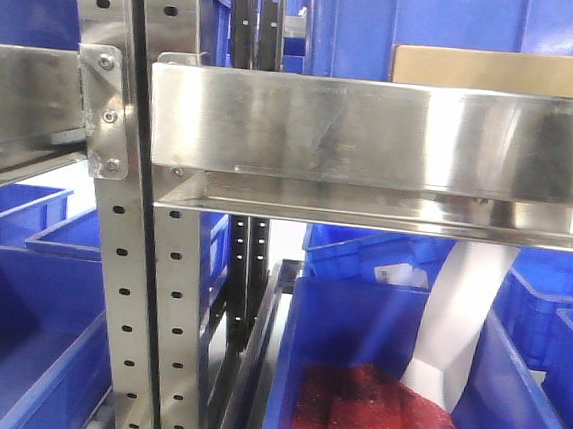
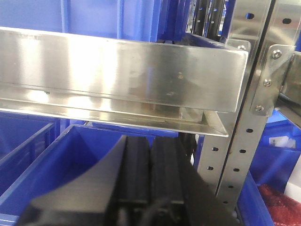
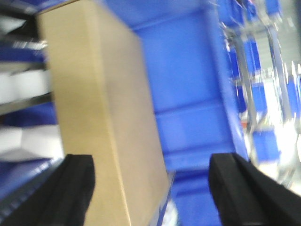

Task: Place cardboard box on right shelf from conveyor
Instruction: 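Lower the held box onto the upper roller shelf with the right gripper, then open the right gripper and withdraw it from the box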

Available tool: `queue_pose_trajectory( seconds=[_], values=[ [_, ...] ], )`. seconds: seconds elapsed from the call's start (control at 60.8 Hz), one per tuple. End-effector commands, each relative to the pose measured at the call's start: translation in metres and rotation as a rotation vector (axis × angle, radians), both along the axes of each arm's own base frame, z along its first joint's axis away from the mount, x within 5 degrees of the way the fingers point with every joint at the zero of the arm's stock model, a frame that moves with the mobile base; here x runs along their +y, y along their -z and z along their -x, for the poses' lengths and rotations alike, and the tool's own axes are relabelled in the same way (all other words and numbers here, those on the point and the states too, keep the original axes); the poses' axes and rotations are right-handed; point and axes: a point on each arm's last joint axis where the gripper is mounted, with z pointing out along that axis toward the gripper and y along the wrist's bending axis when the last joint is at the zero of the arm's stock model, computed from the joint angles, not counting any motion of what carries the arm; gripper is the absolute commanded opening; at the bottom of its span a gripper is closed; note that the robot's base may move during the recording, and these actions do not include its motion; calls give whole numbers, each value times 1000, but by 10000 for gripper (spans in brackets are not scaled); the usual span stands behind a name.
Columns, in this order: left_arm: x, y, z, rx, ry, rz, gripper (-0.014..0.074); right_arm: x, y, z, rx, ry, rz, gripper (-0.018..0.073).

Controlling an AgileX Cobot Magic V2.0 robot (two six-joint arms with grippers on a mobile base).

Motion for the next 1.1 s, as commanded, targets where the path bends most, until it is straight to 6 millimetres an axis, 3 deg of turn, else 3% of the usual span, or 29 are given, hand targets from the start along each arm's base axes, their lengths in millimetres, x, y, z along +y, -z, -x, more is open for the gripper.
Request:
queue_pose_trajectory(
  seconds=[0.0, 0.263, 0.444, 0.773, 1.085],
  values=[
    [1, -9, 1, -93, -5, 9, -119, -7, -22, 14, -47, 67, -134, 501],
    [1, -9, 1, -93, -5, 9, -119, -24, -29, 47, 45, 263, -473, 18],
    [1, -9, 1, -93, -5, 9, -119, -21, -23, 67, 81, 245, -696, 29],
    [1, -9, 1, -93, -5, 9, -119, -20, 25, 116, -30, 75, -1079, 29],
    [1, -9, 1, -93, -5, 9, -119, -31, 59, 164, -151, 3, -1153, 29]
  ],
)
